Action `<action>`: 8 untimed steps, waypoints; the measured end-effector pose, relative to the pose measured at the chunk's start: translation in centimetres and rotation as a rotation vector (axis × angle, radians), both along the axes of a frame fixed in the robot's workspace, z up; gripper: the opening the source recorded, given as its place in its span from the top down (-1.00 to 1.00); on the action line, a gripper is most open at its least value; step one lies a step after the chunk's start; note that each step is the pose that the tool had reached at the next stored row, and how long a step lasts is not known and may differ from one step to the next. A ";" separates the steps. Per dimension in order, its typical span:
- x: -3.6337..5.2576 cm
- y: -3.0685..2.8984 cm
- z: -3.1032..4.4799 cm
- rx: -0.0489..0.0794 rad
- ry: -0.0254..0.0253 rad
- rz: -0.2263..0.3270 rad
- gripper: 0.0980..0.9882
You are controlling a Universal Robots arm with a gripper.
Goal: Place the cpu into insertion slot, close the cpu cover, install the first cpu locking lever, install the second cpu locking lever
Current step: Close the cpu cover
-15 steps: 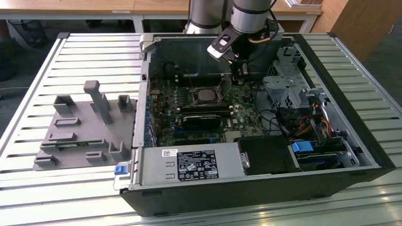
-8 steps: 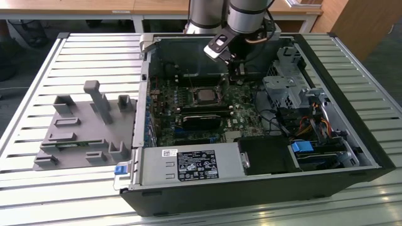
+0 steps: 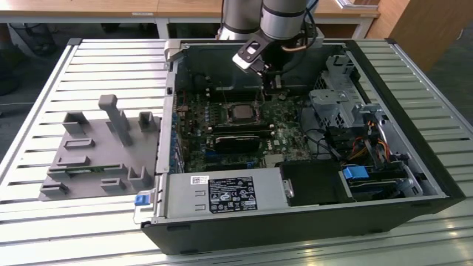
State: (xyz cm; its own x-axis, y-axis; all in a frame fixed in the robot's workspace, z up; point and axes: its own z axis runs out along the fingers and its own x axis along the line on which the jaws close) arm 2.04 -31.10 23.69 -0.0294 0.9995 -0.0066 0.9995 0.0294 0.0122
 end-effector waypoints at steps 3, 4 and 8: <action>-0.22 0.00 -0.03 0.000 0.0001 0.000 0.98; -0.25 0.00 -0.05 0.000 0.0000 0.000 0.98; -0.28 0.00 -0.11 0.000 0.0000 0.000 0.98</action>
